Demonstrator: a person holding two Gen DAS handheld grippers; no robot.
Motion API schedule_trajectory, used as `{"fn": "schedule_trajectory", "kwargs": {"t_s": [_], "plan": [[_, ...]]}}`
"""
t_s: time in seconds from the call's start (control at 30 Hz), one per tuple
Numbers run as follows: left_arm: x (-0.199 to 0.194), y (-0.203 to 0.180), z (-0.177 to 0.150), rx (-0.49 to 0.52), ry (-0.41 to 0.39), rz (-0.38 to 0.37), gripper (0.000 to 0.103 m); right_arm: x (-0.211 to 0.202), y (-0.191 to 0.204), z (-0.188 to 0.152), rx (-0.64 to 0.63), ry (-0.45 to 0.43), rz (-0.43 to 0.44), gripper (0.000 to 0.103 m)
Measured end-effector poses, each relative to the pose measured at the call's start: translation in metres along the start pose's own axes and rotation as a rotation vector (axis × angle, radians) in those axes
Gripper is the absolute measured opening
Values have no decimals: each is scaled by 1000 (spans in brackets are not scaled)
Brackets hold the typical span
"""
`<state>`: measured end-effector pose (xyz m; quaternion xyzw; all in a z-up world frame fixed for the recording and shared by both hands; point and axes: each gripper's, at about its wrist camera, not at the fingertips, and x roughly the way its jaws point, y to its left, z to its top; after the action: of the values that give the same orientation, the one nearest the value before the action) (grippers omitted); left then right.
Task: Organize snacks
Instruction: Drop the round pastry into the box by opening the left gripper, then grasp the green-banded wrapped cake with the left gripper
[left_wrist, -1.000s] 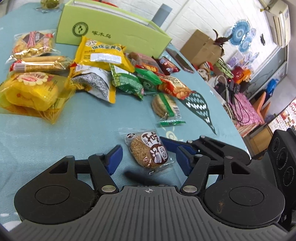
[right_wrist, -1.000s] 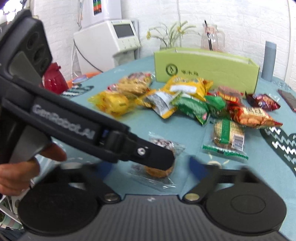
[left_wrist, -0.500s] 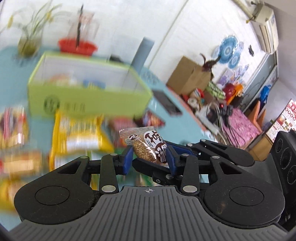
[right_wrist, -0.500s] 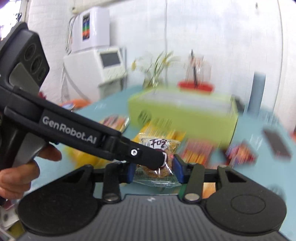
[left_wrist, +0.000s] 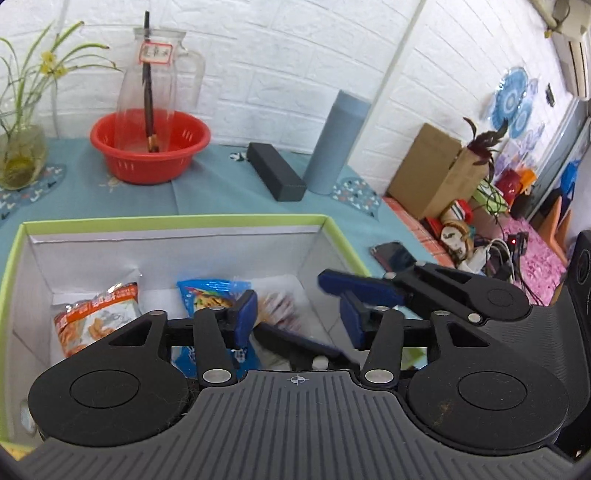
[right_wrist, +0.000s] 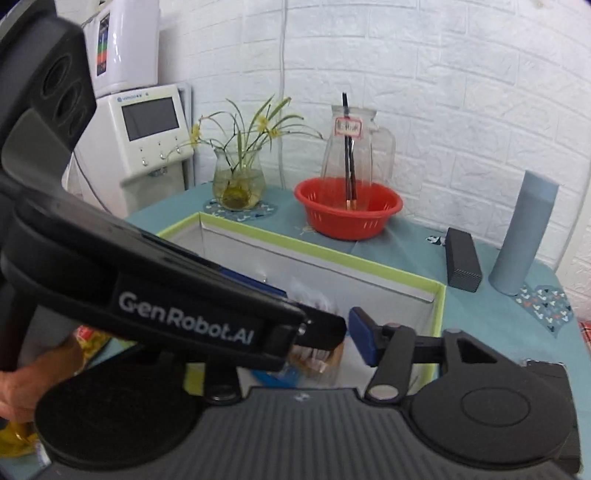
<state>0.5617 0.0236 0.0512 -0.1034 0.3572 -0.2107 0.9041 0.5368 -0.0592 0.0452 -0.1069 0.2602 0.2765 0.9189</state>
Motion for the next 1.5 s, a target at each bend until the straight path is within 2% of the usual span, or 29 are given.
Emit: {"fn": "schedule_trajectory", "kwargs": {"t_s": [0.03, 0.07, 0.17, 0.33, 0.5, 0.63, 0.77, 0.83, 0.9, 1.0, 1.1, 1.23, 1.4, 1.5], "plan": [[-2, 1, 0, 1, -10, 1, 47, -4, -4, 0, 5, -18, -2, 80], [-8, 2, 0, 2, -30, 3, 54, -10, -5, 1, 9, -40, -2, 81], [-33, -8, -2, 24, -79, -6, 59, -40, -7, 4, 23, -101, -16, 93], [-82, -37, -18, 50, -146, -54, 66, -109, 12, -7, -7, -168, -27, 93], [-124, -66, -54, 92, -175, -97, 72, -163, 45, -44, -34, -157, -33, 93], [-140, -80, -96, 115, -147, -92, 74, -185, 65, -87, -8, -112, -40, 93], [-138, -79, -151, 56, -53, -114, 74, -199, 74, -135, 80, -48, -78, 93], [-133, -75, -175, 8, -1, -126, 73, -204, 76, -158, 151, -16, -53, 93], [-126, -70, -195, -58, 47, -145, 71, -202, 78, -174, 205, 10, -5, 93], [-108, -63, -203, -132, 118, -140, 60, -190, 81, -177, 201, 46, 0, 93], [-94, -58, -200, -154, 148, -135, 44, -169, 88, -171, 132, 100, 34, 93], [-86, -53, -203, -158, 175, -121, 17, -150, 102, -167, 50, 156, 87, 94], [-106, -51, -216, -122, 156, -76, 14, -159, 123, -171, 41, 140, 118, 94], [-123, -52, -232, -124, 161, -79, 14, -173, 139, -177, 46, 124, 129, 94]]}}
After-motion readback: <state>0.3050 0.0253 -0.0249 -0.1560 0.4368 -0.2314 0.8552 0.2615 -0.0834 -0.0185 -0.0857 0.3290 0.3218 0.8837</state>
